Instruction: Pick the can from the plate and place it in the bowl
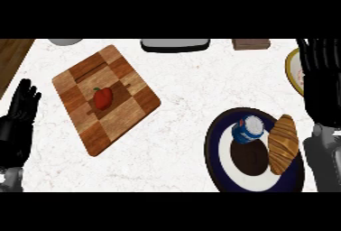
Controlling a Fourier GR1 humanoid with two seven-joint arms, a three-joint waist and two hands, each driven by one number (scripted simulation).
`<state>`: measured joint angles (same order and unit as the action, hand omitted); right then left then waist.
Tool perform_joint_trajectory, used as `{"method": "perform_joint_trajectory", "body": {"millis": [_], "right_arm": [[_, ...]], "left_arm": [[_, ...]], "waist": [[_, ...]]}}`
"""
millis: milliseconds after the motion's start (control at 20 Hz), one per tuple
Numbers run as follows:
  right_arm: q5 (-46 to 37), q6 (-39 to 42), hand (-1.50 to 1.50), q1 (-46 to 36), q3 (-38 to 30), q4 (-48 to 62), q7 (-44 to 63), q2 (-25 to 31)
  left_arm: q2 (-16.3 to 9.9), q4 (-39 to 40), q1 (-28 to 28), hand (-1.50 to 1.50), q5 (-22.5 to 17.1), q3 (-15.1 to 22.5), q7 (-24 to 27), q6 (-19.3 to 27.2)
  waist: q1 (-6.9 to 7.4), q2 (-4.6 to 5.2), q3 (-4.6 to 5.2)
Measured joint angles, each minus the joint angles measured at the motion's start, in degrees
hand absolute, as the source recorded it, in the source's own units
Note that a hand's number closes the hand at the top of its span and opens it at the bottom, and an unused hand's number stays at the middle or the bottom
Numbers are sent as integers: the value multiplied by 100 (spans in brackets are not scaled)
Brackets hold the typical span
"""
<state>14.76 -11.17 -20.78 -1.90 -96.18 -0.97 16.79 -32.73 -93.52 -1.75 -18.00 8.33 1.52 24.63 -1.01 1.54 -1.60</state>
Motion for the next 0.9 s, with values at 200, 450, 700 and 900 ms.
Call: {"method": "perform_joint_trajectory", "body": {"millis": [200,450,700,900], "right_arm": [[-766,-600,150,452,171,-40,328,96],[-1993,-1660,-150,1385,-60,365,965,489],[-3526,-2899,-150,2162,545,6,1291,23],[-4914,-3015,-150,2521,1222,-117,2060,-111]], "left_arm": [[232,-15,-153,0,-129,320,-181,-268],[630,-102,-120,0,-492,713,-281,-646],[938,-79,-229,0,-747,1073,-413,-1022],[1069,-25,-379,0,-833,1212,-492,-1200]], "waist": [[-104,-104,117],[-578,-112,224],[-386,-160,213],[-201,-159,223]]}}
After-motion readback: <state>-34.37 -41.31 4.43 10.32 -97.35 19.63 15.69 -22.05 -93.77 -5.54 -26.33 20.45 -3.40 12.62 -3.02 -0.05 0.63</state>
